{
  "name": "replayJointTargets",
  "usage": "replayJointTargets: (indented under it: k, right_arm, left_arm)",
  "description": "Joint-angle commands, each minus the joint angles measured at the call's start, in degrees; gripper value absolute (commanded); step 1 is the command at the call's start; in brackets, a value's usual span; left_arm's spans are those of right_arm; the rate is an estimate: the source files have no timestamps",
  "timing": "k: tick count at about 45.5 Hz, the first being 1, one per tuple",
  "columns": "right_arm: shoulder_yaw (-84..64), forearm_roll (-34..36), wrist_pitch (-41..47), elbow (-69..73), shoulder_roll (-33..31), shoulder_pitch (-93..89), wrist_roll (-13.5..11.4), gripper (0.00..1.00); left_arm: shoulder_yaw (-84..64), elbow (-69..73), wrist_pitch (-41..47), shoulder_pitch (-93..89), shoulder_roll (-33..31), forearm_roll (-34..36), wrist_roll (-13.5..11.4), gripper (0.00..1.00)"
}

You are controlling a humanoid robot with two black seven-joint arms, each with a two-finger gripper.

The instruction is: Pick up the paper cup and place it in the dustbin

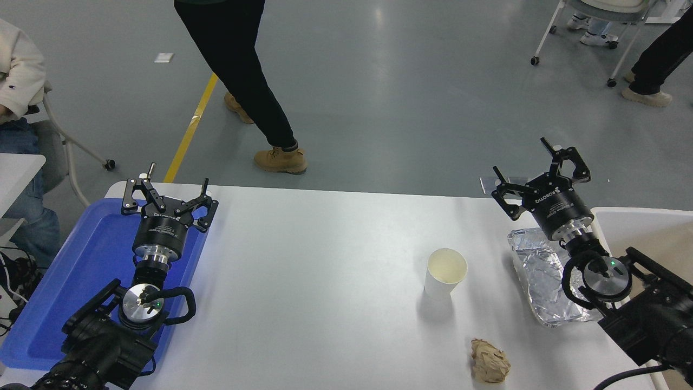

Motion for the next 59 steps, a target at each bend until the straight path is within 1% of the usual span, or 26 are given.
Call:
replayJointTargets:
  k: [1,20,31,40,45,50,56,59]
  right_arm:
    - [-0.6,0.0,0.0,0.0,0.1,0.1,0.1,1.0]
    - [-0.7,-0.1,-0.1,0.1,0.6,0.8,0.0,1.0]
    - [-0.8,-2.7,-0.1,1.0,0.3,0.8,-0.2,1.0]
    - [-0.7,-6.2,-0.2,1.3,-0.6,0.9,-0.4,1.0]
    - [-0.8,-7.6,-1.0,3.9,-4.0,2.5,-0.5,1.0]
    - [-0.8,-11.6,-3.6,7.9,-7.7,3.9,-0.7,1.0]
    - [-1.2,-14.5,-5.3,12.3,-11.6,6.0,-1.1,1.0]
    - [-4.5,-16.0,-6.4,16.3,-15.3,6.7,-1.1,1.0]
  left_arm:
    - [0.0,0.0,0.0,0.0,0.0,0.1,0.0,1.0]
    - [0.0,0.0,0.0,0.0,0.1,-0.3,0.0,1.0]
    - [0.0,0.0,0.0,0.0,0.1,-0.3,0.0,1.0]
    - [0.0,0.0,0.0,-0.1,0.1,-0.3,0.0,1.0]
    - [0.0,0.0,0.0,-0.1,0.1,-0.3,0.0,1.0]
    - [0.0,0.1,0.0,0.0,0.1,-0.3,0.0,1.0]
    - [0.0,0.0,0.0,0.0,0.1,-0.3,0.0,1.0]
    - [0.1,0.0,0.0,-0.1,0.1,-0.3,0.0,1.0]
